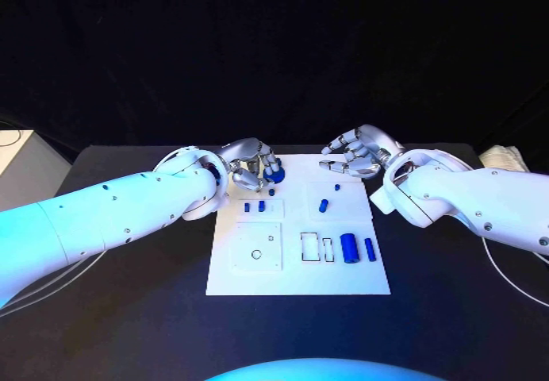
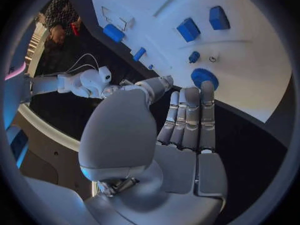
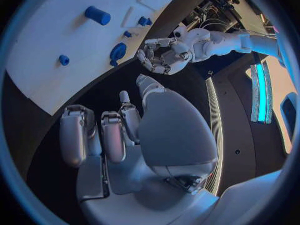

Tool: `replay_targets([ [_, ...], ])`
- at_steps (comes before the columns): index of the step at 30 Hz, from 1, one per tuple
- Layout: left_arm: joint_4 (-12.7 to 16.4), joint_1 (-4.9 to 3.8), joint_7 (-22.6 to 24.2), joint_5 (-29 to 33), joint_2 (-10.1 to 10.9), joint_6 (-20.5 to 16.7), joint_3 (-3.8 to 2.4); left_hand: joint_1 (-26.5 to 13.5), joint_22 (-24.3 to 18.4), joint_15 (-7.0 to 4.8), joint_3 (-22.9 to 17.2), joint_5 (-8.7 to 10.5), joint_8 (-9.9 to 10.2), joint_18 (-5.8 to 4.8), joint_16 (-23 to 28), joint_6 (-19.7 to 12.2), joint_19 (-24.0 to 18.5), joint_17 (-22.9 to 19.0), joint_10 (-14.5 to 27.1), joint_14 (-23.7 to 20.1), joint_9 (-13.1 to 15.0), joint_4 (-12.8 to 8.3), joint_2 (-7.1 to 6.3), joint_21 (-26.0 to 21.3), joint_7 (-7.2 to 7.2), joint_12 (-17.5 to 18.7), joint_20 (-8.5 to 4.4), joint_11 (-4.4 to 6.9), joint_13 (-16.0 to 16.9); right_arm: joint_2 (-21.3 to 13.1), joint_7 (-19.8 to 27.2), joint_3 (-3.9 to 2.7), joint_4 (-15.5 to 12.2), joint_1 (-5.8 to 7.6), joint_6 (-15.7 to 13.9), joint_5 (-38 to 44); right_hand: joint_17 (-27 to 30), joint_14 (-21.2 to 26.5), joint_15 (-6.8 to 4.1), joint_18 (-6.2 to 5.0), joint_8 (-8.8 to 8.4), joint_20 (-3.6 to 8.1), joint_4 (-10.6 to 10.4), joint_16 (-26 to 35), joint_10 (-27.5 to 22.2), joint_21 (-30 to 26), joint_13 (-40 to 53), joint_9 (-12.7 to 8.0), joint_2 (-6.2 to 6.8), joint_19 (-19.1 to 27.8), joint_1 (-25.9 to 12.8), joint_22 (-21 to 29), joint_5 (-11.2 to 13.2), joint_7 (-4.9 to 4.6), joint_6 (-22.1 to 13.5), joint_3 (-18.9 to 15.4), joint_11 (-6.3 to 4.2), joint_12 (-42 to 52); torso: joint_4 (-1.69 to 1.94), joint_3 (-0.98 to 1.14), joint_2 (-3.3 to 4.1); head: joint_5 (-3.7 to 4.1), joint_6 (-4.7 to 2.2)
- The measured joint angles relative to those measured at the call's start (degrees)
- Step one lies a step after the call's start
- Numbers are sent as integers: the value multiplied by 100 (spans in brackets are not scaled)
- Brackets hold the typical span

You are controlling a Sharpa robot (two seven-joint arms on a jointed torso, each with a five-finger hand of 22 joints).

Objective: Assemble the parts on the task board

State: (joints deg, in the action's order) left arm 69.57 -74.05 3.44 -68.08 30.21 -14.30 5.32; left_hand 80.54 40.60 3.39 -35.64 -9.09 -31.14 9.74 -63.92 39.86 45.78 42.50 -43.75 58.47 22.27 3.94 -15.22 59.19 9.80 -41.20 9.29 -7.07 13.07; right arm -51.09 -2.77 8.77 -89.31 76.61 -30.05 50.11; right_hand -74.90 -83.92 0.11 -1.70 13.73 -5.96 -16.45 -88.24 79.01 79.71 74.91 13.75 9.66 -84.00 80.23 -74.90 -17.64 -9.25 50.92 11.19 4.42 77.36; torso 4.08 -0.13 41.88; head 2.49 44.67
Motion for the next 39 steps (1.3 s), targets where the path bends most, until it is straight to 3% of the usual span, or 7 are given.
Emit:
replay_targets([
  [5,-141,8,9,-429,-104,16,16,-112,2,30,73,0,80,-1,-128,64,0,-43,0,30,-112,-22,-112,0,-63,116,0,0,-114,1,7,0,0,0,-2,-1,0,0,0,0,0,0,0,0,0,0,0,0,0,0,0,-5,0,0,0,0,0,0,1,1,1,3,5],
  [14,-297,15,-58,-897,-270,280,27,-172,2,29,221,0,145,-1,-426,184,42,154,-20,214,-209,17,-110,0,-81,148,43,-21,-198,5,16,0,-4,0,-5,-3,0,0,0,0,0,0,0,0,0,-21,0,0,0,0,0,-4,0,0,0,0,0,0,3,2,1,12,24],
  [24,-432,56,-167,-1161,-381,645,34,-194,6,31,269,0,194,-1,-661,309,82,319,-107,362,-279,32,-87,2,-80,148,44,-20,-235,10,24,0,-5,0,-10,-3,-3,0,0,0,0,0,9,20,1,-21,0,0,0,0,0,-3,0,0,0,8,0,0,5,-4,-7,35,40],
  [39,-638,118,-210,-1282,-533,742,34,-89,81,-21,146,0,278,-1,-889,481,123,435,-245,471,-373,-56,18,111,-91,148,3,0,-290,17,31,-1,-8,0,-15,-4,-4,0,0,0,0,0,16,34,1,-21,0,1,0,0,0,-2,0,0,0,16,0,0,7,-3,-9,53,34],
])
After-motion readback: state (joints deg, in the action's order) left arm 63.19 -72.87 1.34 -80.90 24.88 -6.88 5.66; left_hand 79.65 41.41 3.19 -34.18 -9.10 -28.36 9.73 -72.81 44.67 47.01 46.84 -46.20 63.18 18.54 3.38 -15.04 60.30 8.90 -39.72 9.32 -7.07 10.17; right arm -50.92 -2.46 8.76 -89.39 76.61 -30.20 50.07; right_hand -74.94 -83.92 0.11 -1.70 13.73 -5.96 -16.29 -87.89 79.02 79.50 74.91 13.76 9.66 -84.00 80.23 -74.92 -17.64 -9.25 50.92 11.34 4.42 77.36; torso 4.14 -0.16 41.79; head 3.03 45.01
